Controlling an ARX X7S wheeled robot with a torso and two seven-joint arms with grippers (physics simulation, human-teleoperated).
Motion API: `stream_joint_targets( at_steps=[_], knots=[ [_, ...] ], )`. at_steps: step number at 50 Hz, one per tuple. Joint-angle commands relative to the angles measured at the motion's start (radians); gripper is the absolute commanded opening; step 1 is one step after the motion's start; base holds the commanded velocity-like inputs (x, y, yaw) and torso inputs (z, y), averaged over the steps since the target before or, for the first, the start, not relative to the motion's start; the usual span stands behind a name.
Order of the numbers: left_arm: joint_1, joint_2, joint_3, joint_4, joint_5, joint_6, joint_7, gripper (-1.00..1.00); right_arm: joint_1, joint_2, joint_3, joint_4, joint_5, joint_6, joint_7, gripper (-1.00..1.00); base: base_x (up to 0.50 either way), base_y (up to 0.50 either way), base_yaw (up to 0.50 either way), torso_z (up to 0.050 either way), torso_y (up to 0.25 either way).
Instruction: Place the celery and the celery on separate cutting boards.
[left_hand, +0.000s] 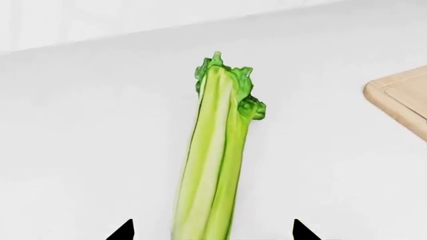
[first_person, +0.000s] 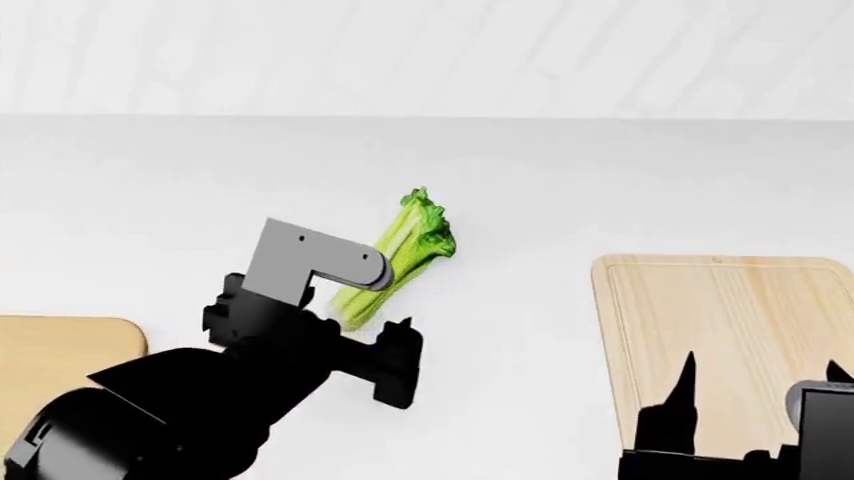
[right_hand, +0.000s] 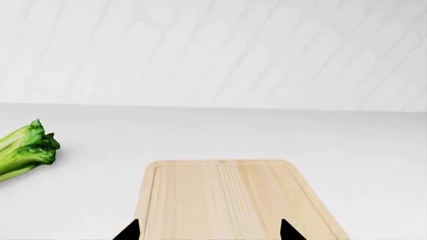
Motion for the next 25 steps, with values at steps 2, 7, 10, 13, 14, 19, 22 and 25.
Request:
stream_joint_targets(
  at_steps=[2,7,10,13,14,19,22,25],
  knots=[
    [-0.022,0.005,0.001,-0.060,-0.024,0.007,-0.007,1.00,-0.012,-0.002,0.003,0.001,0.003,-0.008,0.002,1.00,0.00,0.00,0.00,0.000,0.000],
    [-0.027,0.003,0.001,-0.054,-0.034,0.002,-0.025,-1.00,-0.010,-0.003,0.000,0.005,0.002,-0.010,0.004,1.00,0.00,0.00,0.00,0.000,0.000],
    [-0.032,0.006,0.003,-0.067,-0.035,0.012,-0.028,-1.00,-0.013,-0.005,-0.003,0.009,0.000,-0.016,0.003,1.00,0.00,0.00,0.00,0.000,0.000],
    [-0.030,0.004,0.007,-0.057,-0.040,0.012,-0.035,-1.00,-0.014,-0.007,-0.006,0.015,-0.002,-0.022,0.002,1.00,0.00,0.00,0.00,0.000,0.000],
    [-0.029,0.003,0.008,-0.051,-0.042,0.012,-0.038,-1.00,-0.014,-0.007,-0.006,0.015,-0.002,-0.022,0.002,1.00,0.00,0.00,0.00,0.000,0.000],
    [-0.025,-0.019,0.001,0.059,-0.060,-0.023,-0.088,-1.00,-0.018,-0.007,-0.003,0.016,0.000,-0.025,0.002,1.00,0.00,0.00,0.00,0.000,0.000],
    [-0.023,-0.051,-0.023,0.193,-0.086,-0.068,-0.135,-1.00,-0.018,-0.008,-0.006,0.016,0.000,-0.027,0.002,1.00,0.00,0.00,0.00,0.000,0.000],
    [-0.030,-0.078,-0.060,0.289,-0.131,-0.125,-0.165,-1.00,-0.019,-0.007,-0.005,0.012,0.002,-0.025,0.004,1.00,0.00,0.00,0.00,0.000,0.000]
  ],
)
